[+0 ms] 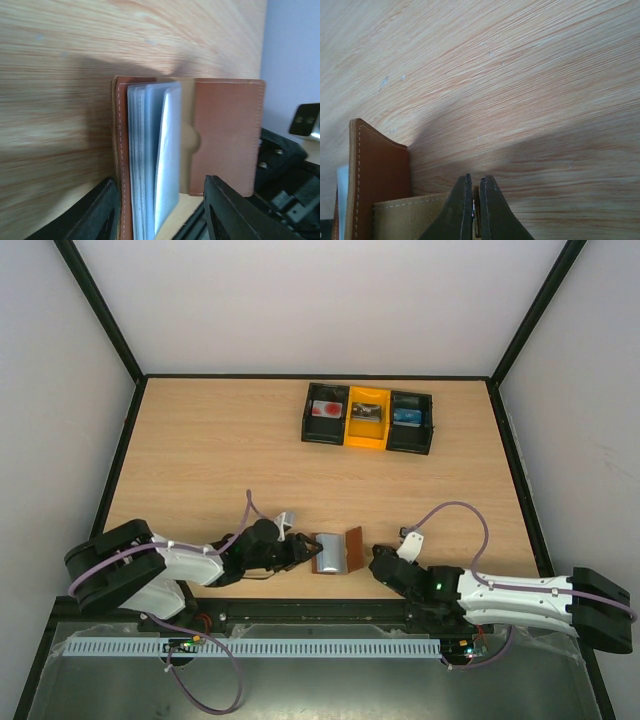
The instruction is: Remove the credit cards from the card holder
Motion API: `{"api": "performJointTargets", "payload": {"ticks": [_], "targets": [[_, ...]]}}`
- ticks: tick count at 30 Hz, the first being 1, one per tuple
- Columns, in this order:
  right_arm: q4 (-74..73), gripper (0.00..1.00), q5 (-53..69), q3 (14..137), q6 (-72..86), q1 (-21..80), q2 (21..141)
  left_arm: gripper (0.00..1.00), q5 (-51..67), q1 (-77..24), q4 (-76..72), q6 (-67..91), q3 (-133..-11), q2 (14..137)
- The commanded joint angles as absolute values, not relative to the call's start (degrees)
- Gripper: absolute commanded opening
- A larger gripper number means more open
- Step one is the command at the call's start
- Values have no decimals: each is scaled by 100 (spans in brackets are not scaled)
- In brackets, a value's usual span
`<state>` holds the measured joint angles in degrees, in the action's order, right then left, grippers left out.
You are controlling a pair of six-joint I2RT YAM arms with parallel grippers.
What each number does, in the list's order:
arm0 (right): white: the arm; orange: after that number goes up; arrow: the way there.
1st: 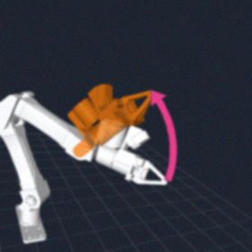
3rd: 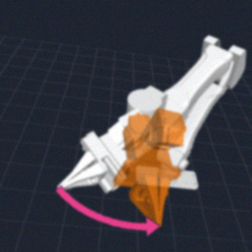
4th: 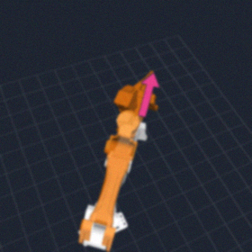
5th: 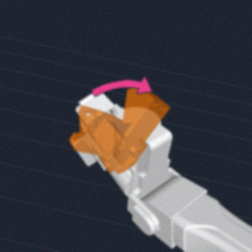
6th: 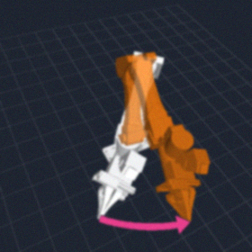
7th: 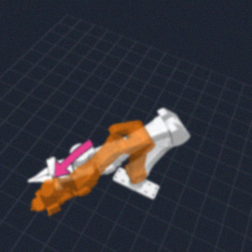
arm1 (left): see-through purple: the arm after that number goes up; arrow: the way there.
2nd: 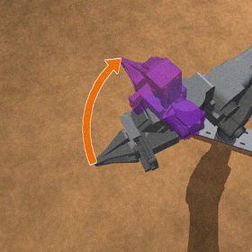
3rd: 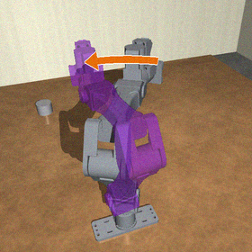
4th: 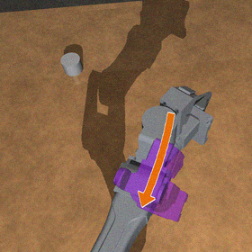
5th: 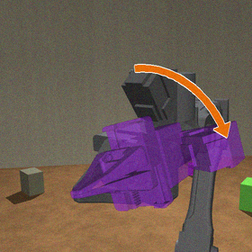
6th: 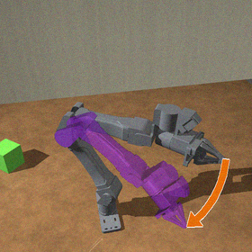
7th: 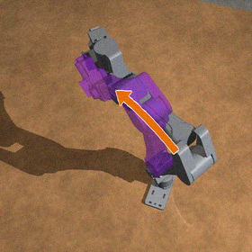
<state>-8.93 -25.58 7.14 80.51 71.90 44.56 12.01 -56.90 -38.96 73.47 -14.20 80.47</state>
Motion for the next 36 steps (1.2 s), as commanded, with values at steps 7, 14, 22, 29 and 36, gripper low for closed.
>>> {"api": "performJointTargets", "payload": {"ticks": [7,14,22,29,36], "targets": [[-1039,2,-2685,562,8180,7173,4210,48,1277,-5943,-5171,7330,-1365,7869],[-950,2,-2652,552,8167,7172,4234,46,1266,-5980,-5450,7256,-1390,8405],[-947,2,-2626,560,8161,7172,4225,29,862,-5985,-4489,6934,-1577,8142],[-871,2,-2673,582,7957,7173,4125,10,572,-5976,-3803,6682,-1677,7840],[-1303,18,-2713,864,7826,7172,3981,3,414,-5976,-3103,6539,-1711,7324]]}}
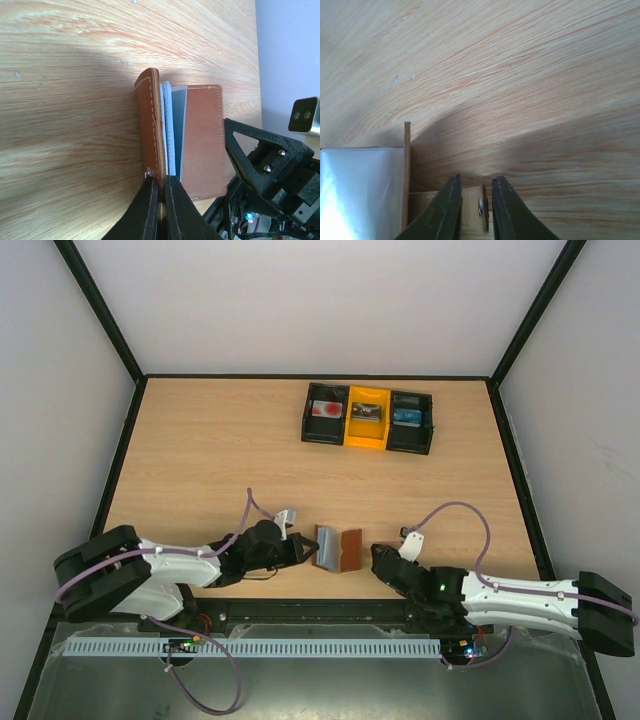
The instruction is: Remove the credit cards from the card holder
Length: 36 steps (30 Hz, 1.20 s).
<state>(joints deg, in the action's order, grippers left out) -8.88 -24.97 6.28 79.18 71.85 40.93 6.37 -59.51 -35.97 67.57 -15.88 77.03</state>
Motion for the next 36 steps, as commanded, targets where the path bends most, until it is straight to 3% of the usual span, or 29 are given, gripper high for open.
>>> {"api": "performJointTargets", "payload": {"ticks": [1,9,14,24,36], "targets": [[-1414,21,-2723,953,7778,7176,3941,3,387,-5975,-2967,6508,-1728,7233],[-1939,48,-2570,1922,7046,7172,3916,3,221,-5972,-2166,6486,-1708,6872],[-981,60,-1653,2098,6547,7174,4276,3,196,-5985,-1817,6548,-1777,6730],[793,62,-571,2112,6341,7181,5593,3,35,-6028,-1704,6800,-1552,6445],[802,67,-671,2619,6124,7181,6987,3,-197,-6290,-1459,6926,-1497,6075]]}}
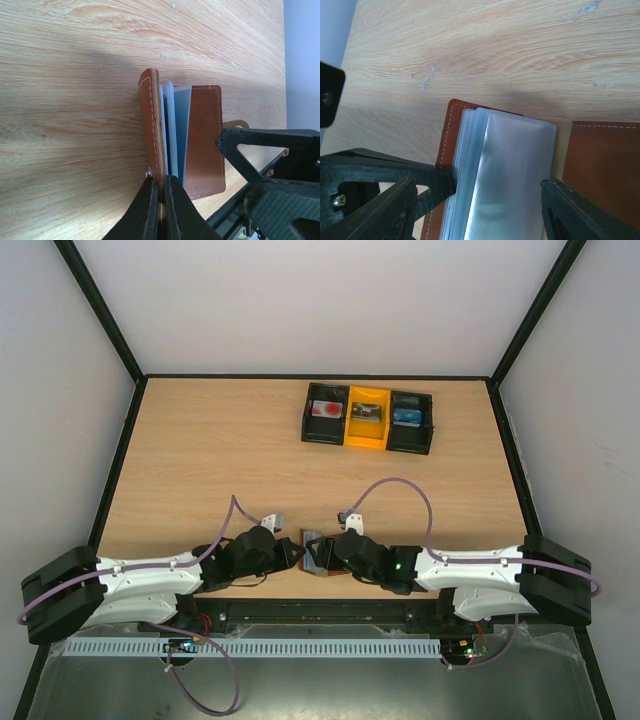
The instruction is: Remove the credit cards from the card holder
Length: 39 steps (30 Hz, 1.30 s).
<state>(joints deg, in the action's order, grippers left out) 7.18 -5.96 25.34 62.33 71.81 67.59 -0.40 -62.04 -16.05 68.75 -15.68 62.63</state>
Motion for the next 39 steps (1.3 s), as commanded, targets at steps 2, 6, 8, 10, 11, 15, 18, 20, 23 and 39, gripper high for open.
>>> {"api": "performJointTargets", "payload": {"ticks": [2,6,8,10,11,15,18,20,23,39], "targets": [[868,67,-662,2512,6205,7181,7052,3,-223,-6299,-1407,6934,-1495,6001],[1155,67,-741,2218,6384,7181,7036,3,-255,-6320,-1379,6959,-1436,5880],[1213,67,-717,2181,6385,7185,7090,3,-249,-6332,-1365,6959,-1403,5834],[1247,68,-624,2199,6337,7181,7198,3,-246,-6329,-1346,6972,-1391,5798],[1241,69,-592,2213,6322,7181,7269,3,-246,-6330,-1348,6982,-1381,5778],[1439,72,-463,2145,6324,7185,7438,3,-264,-6338,-1369,6995,-1379,5756],[1602,72,-361,2091,6357,7181,7598,3,-257,-6339,-1363,6996,-1395,5764],[1687,70,-324,2048,6375,7181,7700,3,-247,-6354,-1346,6996,-1413,5760],[1840,63,-278,1953,6420,7183,7818,16,-237,-6347,-1380,6996,-1424,5751],[1931,70,79,1672,6400,7196,7177,3,-179,-6349,-1520,6902,-1397,5826]]}}
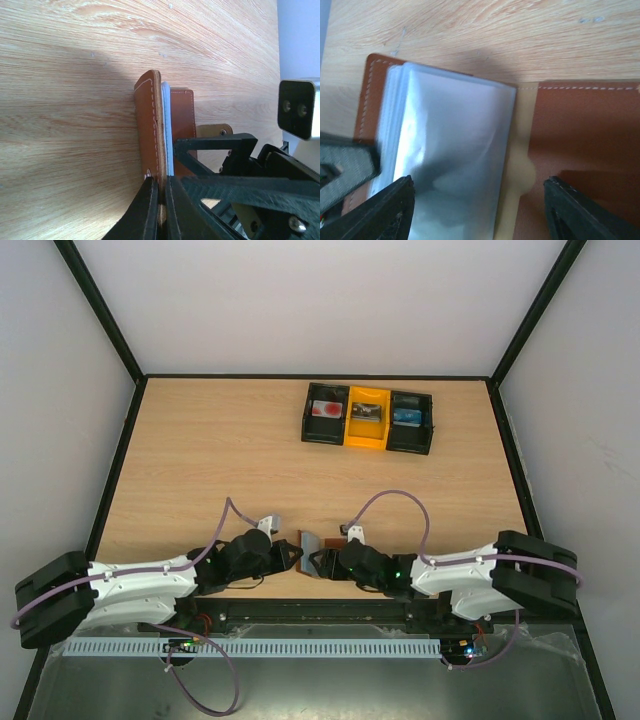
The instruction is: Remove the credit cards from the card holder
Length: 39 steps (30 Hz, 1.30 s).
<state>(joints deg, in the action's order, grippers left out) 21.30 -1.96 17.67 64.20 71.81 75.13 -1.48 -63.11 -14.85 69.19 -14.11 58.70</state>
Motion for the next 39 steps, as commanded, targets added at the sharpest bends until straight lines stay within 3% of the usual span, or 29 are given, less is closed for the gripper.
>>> {"api": "performJointTargets", "payload": {"ticks": [1,6,19,29,36,39], "targets": [[1945,72,109,1677,6391,7204,7077,3,-196,-6352,-1495,6914,-1396,5827],[1869,79,148,1805,6395,7234,6980,2,-194,-6346,-1460,6934,-1417,5822],[1834,78,75,2015,6408,7234,7665,3,-224,-6351,-1347,6968,-1469,5802],[910,66,-446,2071,6419,7234,7239,3,-288,-6354,-1283,7000,-1385,5668],[1545,80,70,2083,6428,7242,7114,3,-334,-6351,-1275,7021,-1377,5646],[1518,82,93,2197,6369,7242,7308,3,-325,-6355,-1256,7021,-1380,5651]]}}
